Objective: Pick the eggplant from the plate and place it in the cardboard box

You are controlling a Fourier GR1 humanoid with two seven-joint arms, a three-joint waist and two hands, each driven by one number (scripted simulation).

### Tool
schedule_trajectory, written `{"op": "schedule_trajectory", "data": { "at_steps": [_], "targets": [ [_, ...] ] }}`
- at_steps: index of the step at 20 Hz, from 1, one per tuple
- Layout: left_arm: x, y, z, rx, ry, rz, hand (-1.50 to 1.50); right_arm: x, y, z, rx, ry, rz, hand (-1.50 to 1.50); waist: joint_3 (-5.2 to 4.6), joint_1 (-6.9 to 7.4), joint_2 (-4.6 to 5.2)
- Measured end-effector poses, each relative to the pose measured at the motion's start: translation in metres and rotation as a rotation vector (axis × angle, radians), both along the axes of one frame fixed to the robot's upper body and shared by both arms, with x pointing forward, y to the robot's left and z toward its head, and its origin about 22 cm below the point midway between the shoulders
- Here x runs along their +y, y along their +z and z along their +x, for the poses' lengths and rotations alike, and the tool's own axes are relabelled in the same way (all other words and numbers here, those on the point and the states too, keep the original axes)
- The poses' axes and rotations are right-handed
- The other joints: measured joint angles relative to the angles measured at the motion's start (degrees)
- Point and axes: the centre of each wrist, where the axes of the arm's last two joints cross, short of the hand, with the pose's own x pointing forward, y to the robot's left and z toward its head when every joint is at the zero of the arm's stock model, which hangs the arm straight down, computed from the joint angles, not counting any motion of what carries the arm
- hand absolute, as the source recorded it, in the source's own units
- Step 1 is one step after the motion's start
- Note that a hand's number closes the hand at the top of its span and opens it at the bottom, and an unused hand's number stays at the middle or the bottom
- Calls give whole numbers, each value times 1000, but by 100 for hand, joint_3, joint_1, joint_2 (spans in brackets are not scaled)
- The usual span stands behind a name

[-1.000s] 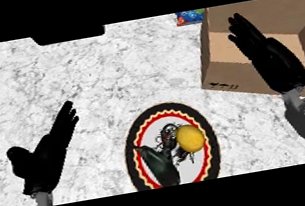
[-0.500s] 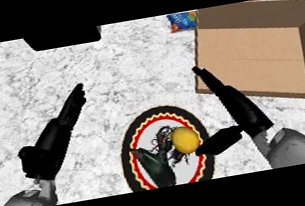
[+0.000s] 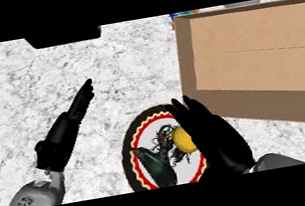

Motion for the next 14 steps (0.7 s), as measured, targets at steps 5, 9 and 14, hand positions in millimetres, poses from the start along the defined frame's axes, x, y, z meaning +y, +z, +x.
{"op": "schedule_trajectory", "data": {
  "at_steps": [5,9,14],
  "targets": [
    [-3,3,9,-13,-20,0,0,28,46,-13,129,20,-84,-150,26,65,67],
    [-5,1,13,-19,-23,1,0,46,66,-15,236,56,-59,-150,36,116,95],
    [-6,-7,15,-19,-26,4,0,68,69,-8,319,56,-32,-150,44,139,111]
  ]
}}
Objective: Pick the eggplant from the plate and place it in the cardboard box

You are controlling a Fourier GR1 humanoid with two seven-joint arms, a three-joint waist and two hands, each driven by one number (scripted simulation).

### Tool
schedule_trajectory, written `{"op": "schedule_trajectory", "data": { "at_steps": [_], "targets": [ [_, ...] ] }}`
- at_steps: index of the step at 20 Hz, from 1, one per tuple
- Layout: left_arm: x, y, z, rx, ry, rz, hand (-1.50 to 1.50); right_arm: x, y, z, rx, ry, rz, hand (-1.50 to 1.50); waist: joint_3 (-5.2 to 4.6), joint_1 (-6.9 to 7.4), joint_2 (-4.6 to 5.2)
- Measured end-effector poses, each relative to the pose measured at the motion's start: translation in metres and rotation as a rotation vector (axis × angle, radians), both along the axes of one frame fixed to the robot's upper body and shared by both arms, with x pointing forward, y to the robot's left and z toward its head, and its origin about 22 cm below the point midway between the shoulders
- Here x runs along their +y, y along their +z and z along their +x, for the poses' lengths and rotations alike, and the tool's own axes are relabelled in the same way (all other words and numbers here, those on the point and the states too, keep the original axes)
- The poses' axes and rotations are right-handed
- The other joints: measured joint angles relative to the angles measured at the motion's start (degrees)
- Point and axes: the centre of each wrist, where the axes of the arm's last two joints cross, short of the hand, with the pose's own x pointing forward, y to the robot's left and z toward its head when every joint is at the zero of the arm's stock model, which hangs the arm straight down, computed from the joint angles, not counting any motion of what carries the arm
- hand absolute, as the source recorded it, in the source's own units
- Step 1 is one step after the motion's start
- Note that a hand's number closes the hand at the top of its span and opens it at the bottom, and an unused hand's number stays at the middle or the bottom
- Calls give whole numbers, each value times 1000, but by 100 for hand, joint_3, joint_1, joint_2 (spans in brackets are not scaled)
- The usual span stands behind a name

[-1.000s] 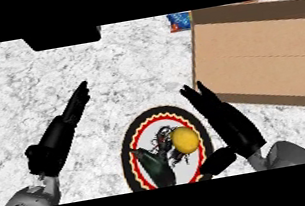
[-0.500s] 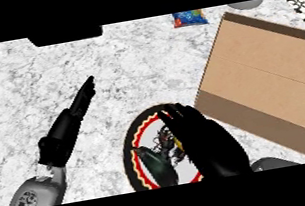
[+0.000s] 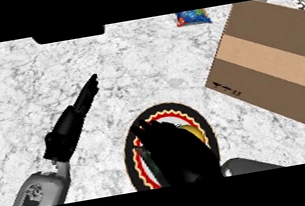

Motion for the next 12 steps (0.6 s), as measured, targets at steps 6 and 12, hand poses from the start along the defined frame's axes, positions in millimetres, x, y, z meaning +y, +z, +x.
{"op": "schedule_trajectory", "data": {
  "at_steps": [6,12],
  "targets": [
    [0,4,8,0,1,-5,0,23,-17,11,33,-27,-14,-150,7,18,9],
    [2,8,6,-4,1,-5,0,34,-44,14,79,-51,-70,-150,9,27,7]
  ]
}}
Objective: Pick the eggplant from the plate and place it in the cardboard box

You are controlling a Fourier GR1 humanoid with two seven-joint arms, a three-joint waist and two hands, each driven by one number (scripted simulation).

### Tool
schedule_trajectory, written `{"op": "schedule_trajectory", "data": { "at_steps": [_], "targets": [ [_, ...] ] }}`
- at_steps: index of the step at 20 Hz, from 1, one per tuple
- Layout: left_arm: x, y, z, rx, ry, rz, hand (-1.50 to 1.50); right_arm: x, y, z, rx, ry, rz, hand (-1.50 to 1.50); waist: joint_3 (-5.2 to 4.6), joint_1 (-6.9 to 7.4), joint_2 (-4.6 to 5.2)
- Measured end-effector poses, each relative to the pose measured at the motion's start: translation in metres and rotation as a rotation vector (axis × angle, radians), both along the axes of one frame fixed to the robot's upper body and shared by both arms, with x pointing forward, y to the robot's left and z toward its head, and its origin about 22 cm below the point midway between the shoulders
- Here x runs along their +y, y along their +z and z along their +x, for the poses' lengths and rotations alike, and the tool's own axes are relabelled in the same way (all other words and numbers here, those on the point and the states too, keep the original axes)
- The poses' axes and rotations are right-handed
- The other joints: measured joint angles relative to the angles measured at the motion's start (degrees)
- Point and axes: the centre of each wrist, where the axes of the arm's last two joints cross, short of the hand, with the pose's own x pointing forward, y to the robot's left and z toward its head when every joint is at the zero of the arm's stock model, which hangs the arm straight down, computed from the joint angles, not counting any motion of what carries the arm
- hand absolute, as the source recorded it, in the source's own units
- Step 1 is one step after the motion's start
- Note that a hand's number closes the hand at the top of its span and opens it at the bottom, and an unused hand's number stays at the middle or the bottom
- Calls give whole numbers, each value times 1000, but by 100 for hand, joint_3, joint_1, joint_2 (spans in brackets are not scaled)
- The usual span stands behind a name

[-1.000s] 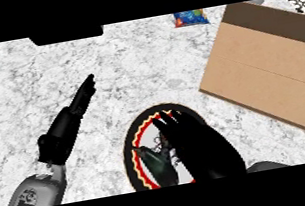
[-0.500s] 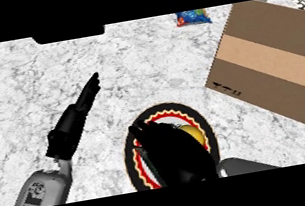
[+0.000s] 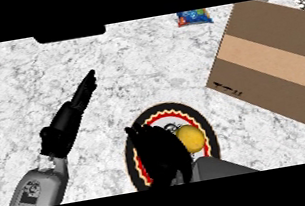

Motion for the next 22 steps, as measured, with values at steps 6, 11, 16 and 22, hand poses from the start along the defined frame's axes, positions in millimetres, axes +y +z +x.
{"op": "schedule_trajectory", "data": {
  "at_steps": [6,11,16,22],
  "targets": [
    [-1,-4,3,3,-3,1,0,-2,-24,6,35,-29,-44,-150,1,-14,5],
    [-3,1,3,0,-2,3,0,0,-36,-2,6,-36,-53,-150,3,-14,3],
    [-7,-7,1,-1,-8,5,0,0,-41,2,9,-31,-69,-150,2,-5,6],
    [-6,-5,-4,1,-10,4,0,3,-56,-1,50,-14,-99,-150,3,8,7]
  ]
}}
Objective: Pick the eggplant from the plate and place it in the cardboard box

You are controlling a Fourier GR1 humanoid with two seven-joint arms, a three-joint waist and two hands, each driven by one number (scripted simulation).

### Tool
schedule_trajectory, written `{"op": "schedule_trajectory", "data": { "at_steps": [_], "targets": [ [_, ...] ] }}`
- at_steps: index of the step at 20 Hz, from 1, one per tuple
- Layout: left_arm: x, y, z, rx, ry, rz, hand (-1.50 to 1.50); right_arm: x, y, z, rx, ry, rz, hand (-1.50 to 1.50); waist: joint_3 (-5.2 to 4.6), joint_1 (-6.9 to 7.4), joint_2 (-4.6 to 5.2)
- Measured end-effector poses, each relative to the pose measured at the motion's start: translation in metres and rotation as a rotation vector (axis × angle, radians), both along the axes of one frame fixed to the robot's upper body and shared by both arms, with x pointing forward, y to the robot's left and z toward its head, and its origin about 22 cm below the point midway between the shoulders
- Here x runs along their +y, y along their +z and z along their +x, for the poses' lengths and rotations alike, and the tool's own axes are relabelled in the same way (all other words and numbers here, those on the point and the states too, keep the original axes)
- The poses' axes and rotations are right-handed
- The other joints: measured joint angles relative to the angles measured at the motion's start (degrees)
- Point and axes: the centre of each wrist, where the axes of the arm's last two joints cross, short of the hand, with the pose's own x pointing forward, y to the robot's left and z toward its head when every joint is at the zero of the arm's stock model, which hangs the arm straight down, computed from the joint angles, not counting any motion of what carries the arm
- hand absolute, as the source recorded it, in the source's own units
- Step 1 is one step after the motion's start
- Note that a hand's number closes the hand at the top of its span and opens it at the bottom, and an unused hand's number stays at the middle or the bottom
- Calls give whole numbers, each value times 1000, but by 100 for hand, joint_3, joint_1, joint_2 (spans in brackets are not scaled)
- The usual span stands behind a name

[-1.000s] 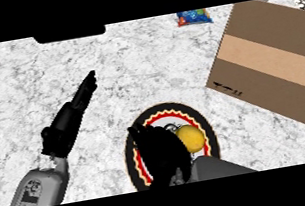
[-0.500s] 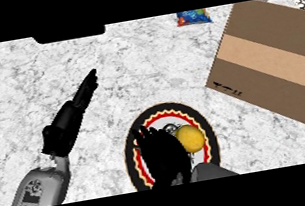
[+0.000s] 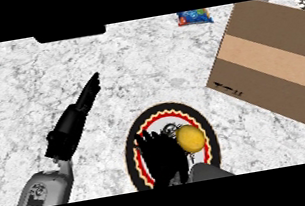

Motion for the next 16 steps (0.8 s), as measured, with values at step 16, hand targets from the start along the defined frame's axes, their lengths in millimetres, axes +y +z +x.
{"op": "schedule_trajectory", "data": {
  "at_steps": [16],
  "targets": [
    [7,1,3,-4,1,-7,0,5,-33,-1,55,16,-97,-150,6,14,-6]
  ]
}}
